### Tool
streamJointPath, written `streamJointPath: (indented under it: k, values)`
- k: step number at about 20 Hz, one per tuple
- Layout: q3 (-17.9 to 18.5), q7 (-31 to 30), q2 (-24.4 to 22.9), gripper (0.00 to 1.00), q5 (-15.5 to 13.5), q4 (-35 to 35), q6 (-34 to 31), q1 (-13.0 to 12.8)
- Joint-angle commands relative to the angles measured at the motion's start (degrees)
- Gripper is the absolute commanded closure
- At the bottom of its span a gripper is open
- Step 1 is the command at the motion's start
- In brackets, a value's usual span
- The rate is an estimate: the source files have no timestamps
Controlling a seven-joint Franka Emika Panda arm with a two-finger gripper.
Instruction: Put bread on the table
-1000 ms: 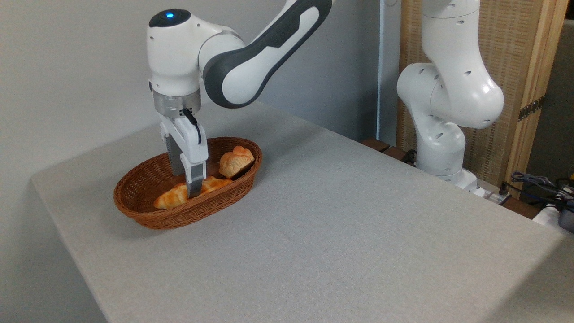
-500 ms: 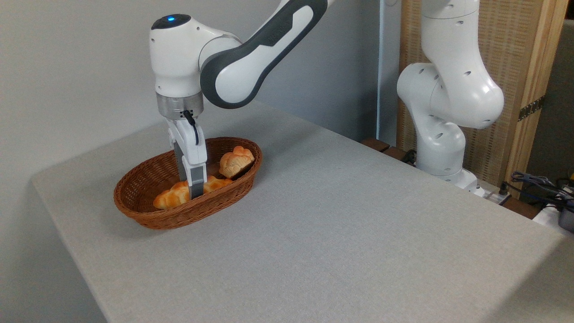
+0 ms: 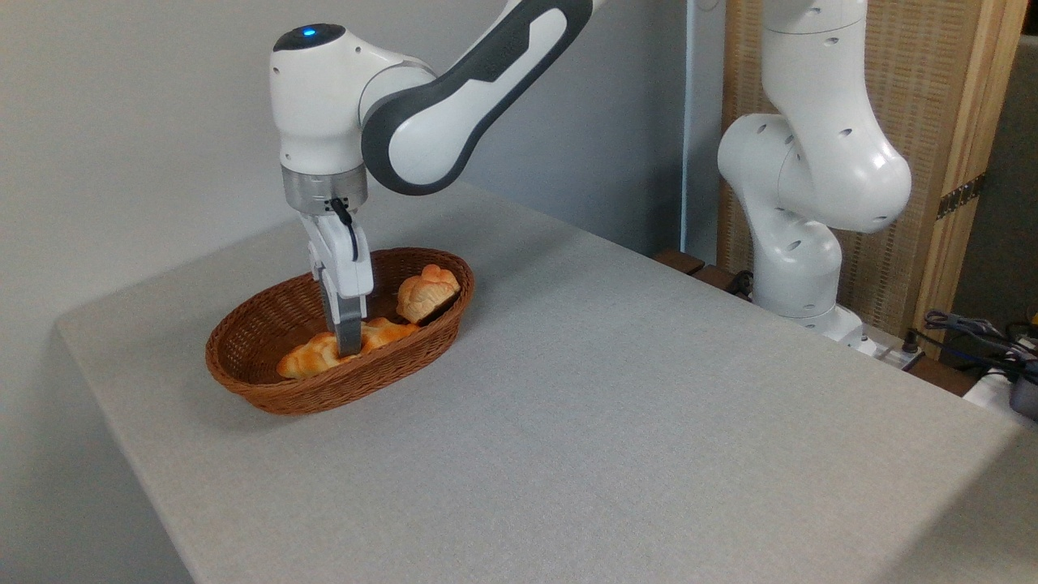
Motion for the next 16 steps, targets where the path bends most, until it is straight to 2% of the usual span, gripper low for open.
streamJointPath:
  k: [1,5,6,11,14,16]
  values:
    - [0.3,0.0,-0.5,0.80,0.7,0.6,0.5,-0.1]
    - [0.9,0.0,-0.5,0.79,-0.3,6.4,-9.0,0.4]
    - [1.9,0.0,-0.5,0.79,-0.5,7.8,-11.2,0.4]
    - [6.6,0.0,-0.8,0.79,-8.5,13.2,-16.7,0.4]
    - [10.2,0.4,-1.0,0.76,-8.8,17.8,-21.5,0.4]
    - [12.4,4.4,-1.5,0.74,-7.9,19.1,-24.2,0.4]
